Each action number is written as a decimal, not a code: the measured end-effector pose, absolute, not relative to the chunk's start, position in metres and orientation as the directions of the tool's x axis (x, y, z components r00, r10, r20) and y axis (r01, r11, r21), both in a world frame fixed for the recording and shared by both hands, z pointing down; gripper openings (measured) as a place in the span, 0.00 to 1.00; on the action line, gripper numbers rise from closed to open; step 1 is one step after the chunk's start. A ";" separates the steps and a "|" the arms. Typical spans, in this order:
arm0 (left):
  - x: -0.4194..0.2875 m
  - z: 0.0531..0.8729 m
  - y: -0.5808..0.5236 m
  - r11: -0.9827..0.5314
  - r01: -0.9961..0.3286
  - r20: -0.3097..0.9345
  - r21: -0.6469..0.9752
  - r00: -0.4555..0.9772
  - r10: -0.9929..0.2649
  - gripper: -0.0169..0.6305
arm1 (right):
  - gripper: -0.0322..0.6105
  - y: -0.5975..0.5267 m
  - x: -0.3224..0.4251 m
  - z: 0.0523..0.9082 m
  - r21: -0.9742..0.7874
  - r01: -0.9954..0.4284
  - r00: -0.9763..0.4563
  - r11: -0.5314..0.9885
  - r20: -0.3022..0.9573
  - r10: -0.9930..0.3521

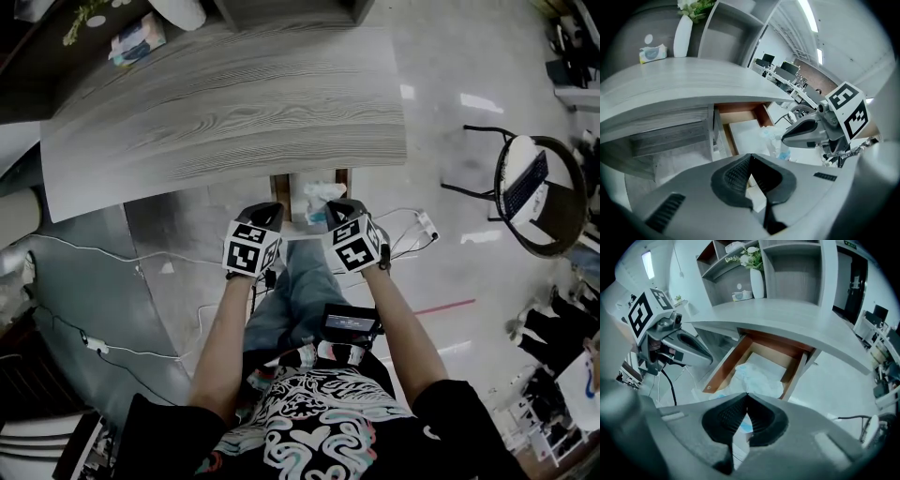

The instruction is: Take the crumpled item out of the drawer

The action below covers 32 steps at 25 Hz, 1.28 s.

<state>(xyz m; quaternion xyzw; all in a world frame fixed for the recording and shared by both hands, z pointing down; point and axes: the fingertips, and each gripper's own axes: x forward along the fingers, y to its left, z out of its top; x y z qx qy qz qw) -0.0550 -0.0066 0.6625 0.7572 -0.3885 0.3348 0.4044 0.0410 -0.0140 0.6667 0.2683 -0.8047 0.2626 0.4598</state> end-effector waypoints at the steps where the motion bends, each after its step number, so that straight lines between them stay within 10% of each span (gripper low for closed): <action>1: -0.055 0.660 -0.007 -0.374 -0.858 0.819 0.351 0.475 -0.322 0.03 | 0.06 -0.014 0.041 0.664 -0.173 -0.675 -0.433 0.717 0.880 -0.196; 32: -0.070 0.533 -0.042 -0.404 -0.860 0.666 0.311 0.500 -0.553 0.03 | 0.06 -0.039 0.057 0.551 -0.045 -0.746 -0.449 0.665 0.771 -0.452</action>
